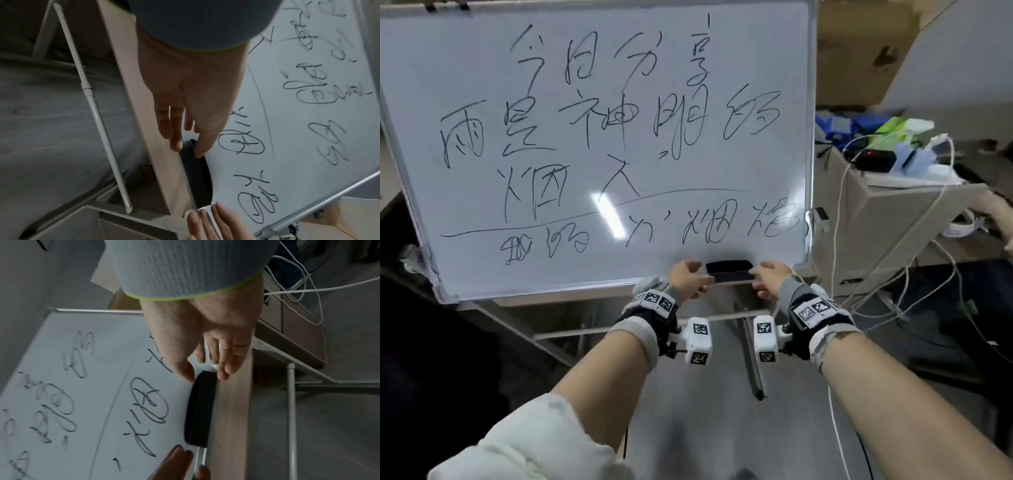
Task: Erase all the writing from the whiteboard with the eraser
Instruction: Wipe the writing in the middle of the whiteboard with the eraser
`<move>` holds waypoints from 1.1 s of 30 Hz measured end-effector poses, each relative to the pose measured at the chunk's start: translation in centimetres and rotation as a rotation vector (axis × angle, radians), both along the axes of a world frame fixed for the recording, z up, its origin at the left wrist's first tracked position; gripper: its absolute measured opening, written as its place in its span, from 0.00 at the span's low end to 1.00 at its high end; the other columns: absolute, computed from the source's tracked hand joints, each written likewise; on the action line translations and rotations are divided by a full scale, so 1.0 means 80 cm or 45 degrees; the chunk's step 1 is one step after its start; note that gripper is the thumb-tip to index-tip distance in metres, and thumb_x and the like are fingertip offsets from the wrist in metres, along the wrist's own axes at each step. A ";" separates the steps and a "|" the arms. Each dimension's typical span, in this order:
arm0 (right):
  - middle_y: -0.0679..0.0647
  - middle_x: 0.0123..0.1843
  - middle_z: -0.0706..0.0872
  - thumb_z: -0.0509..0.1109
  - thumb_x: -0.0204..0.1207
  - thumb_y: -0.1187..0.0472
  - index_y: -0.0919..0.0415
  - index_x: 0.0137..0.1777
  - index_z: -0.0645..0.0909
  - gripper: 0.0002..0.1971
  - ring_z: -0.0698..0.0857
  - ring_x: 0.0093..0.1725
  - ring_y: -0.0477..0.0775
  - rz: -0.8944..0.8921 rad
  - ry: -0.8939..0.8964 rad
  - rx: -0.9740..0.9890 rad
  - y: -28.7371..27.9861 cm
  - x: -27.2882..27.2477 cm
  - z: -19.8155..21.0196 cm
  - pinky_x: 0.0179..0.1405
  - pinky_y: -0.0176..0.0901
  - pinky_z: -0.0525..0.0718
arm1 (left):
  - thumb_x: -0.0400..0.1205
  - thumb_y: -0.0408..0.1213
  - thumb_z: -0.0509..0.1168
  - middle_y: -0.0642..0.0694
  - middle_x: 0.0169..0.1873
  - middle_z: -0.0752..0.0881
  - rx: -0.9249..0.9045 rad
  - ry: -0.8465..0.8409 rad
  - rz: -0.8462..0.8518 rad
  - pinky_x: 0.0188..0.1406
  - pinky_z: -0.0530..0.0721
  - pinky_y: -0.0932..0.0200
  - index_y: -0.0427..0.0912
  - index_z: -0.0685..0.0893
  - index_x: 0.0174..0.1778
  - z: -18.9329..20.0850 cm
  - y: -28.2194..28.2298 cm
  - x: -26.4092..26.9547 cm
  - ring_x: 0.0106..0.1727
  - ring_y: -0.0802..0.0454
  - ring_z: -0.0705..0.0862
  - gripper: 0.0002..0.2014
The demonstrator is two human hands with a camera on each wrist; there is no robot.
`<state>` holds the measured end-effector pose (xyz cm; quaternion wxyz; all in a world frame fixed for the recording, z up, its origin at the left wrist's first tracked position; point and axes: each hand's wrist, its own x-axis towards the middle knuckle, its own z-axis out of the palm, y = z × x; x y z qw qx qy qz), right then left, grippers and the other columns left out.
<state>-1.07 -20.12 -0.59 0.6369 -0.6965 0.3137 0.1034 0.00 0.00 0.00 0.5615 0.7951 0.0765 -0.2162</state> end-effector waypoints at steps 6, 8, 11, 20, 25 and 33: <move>0.62 0.47 0.86 0.75 0.72 0.69 0.65 0.78 0.67 0.34 0.85 0.37 0.52 0.174 0.019 -0.001 -0.010 0.008 -0.028 0.31 0.40 0.81 | 0.77 0.25 0.74 0.41 0.40 0.86 -0.096 0.069 0.030 0.30 0.82 0.58 0.39 0.78 0.60 -0.023 -0.034 0.000 0.29 0.50 0.82 0.18; 0.60 0.48 0.85 0.78 0.71 0.69 0.65 0.77 0.69 0.34 0.85 0.42 0.55 0.173 -0.041 -0.024 -0.011 0.009 -0.025 0.44 0.47 0.86 | 0.77 0.23 0.73 0.43 0.34 0.83 -0.132 0.054 0.050 0.28 0.79 0.59 0.38 0.81 0.53 -0.026 -0.037 0.002 0.27 0.51 0.78 0.13; 0.55 0.54 0.84 0.81 0.69 0.65 0.62 0.72 0.76 0.31 0.84 0.49 0.53 0.169 -0.174 -0.045 -0.009 0.011 -0.008 0.52 0.44 0.87 | 0.77 0.25 0.75 0.44 0.30 0.77 -0.169 0.016 0.128 0.24 0.75 0.62 0.33 0.83 0.49 -0.024 -0.030 0.006 0.25 0.53 0.74 0.09; 0.60 0.58 0.88 0.82 0.68 0.58 0.57 0.66 0.78 0.27 0.88 0.58 0.62 0.402 -0.522 0.343 0.107 0.059 0.083 0.55 0.55 0.88 | 0.83 0.47 0.70 0.47 0.44 0.88 -0.422 -0.111 0.289 0.37 0.82 0.63 0.38 0.85 0.60 0.062 0.066 0.025 0.34 0.55 0.79 0.17; 0.50 0.49 0.88 0.78 0.70 0.48 0.48 0.62 0.80 0.21 0.86 0.48 0.56 0.450 -0.809 0.020 0.208 0.118 0.156 0.59 0.58 0.86 | 0.83 0.52 0.67 0.44 0.44 0.89 -0.361 -0.422 0.693 0.33 0.79 0.60 0.39 0.87 0.52 0.119 0.169 0.070 0.34 0.53 0.80 0.17; 0.47 0.48 0.85 0.72 0.68 0.42 0.45 0.71 0.77 0.30 0.84 0.48 0.51 0.358 -0.969 -0.263 0.366 0.221 0.245 0.54 0.48 0.85 | 0.77 0.45 0.65 0.49 0.41 0.87 0.014 -0.721 1.247 0.41 0.81 0.58 0.46 0.86 0.49 0.207 0.369 0.169 0.47 0.47 0.85 0.10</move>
